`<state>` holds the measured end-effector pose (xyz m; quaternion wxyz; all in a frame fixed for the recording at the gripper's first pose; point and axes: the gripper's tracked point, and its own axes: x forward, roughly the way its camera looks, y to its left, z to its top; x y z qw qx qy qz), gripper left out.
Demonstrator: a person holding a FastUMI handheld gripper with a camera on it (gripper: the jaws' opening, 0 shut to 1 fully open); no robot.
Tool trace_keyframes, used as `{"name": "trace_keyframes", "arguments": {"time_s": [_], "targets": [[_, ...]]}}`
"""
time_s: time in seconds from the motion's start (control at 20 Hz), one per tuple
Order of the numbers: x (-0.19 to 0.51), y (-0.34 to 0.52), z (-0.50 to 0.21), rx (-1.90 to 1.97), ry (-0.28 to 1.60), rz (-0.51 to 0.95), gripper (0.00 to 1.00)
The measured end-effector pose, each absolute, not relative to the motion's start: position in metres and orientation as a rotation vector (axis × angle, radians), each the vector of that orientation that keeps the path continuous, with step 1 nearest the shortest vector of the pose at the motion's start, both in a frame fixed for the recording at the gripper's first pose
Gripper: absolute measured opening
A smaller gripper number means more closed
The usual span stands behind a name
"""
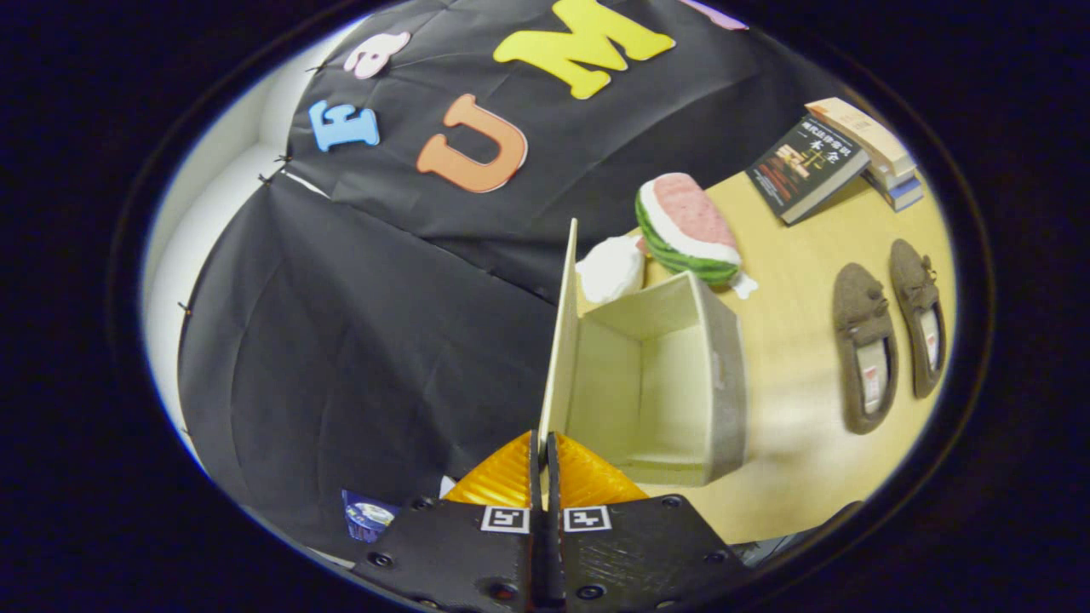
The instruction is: Open the storage box then place both shoes into the box .Put the left shoe in first, then the right shoe, with the right side of both shoes facing outward in a uniform manner.
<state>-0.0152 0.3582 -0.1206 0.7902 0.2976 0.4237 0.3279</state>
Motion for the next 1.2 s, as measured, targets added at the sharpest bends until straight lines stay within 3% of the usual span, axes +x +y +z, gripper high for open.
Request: {"name": "trace_keyframes", "arguments": {"time_s": [0.35,0.5,0.85,1.2], "targets": [[-0.029,0.456,-0.101,0.533,0.901,0.797,0.00],[-0.028,0.474,-0.104,0.496,0.892,0.785,0.14],[-0.008,0.445,-0.107,0.446,0.841,0.695,0.82],[0.016,0.370,-0.132,0.318,0.846,0.558,0.94]]}}
